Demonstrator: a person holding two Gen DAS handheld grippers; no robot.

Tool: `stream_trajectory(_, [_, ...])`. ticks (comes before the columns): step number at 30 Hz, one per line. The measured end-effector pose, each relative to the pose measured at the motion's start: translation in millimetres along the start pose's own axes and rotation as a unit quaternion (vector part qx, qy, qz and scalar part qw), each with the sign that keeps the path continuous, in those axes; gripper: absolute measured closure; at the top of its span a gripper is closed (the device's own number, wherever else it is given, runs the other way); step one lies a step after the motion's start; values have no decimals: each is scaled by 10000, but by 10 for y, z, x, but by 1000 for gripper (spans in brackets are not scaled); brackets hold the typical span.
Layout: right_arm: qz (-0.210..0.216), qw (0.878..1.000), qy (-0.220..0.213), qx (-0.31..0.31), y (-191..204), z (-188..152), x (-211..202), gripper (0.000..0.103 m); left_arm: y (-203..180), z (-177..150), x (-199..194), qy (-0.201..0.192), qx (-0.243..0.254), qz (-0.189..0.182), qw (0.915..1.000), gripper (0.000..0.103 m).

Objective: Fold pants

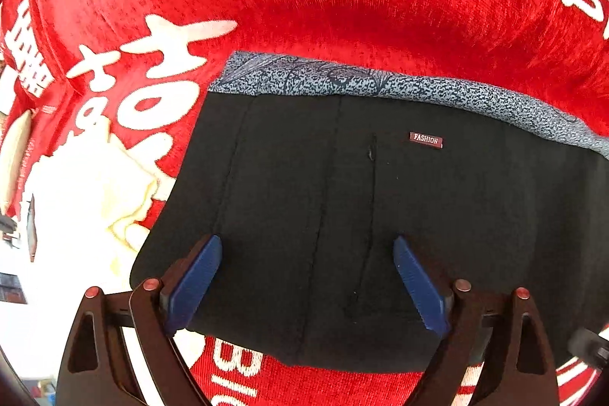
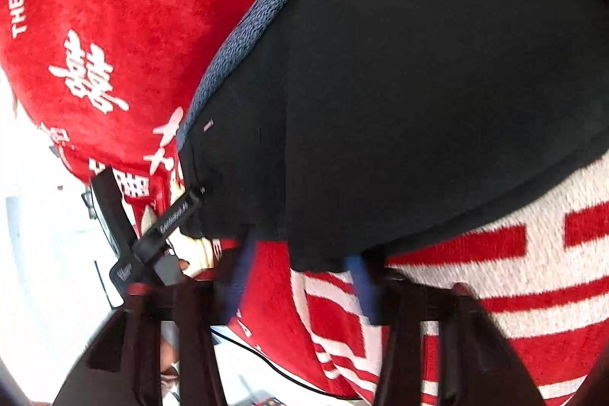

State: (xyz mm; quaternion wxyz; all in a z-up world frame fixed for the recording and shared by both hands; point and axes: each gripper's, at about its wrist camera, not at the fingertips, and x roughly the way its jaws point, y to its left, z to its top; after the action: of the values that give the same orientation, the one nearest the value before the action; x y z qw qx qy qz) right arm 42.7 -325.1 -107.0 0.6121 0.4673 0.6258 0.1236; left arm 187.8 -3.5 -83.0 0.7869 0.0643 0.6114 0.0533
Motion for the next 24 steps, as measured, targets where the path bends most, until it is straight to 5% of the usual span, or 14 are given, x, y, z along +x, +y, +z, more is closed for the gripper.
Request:
stream_trajectory(7, [-894,9877,-96,-1280,371,-181,-243,97,58,15,62,-71,328,-88,9994,2])
stream_trajectory(14, [-956,9917,76,-859,18,-224,-123,97,97,28,89,-86,297,-124,9994,0])
stream_trajectory(18, [-1380,9857,240,-933,-61,-261,-423,87,23,11,-104,25,253,-125,9996,0])
stream_trajectory(24, [-1758,9744,-576,-1279,-49,-72,-1155,85,-643,-141,-598,-177,837,-845,9927,0])
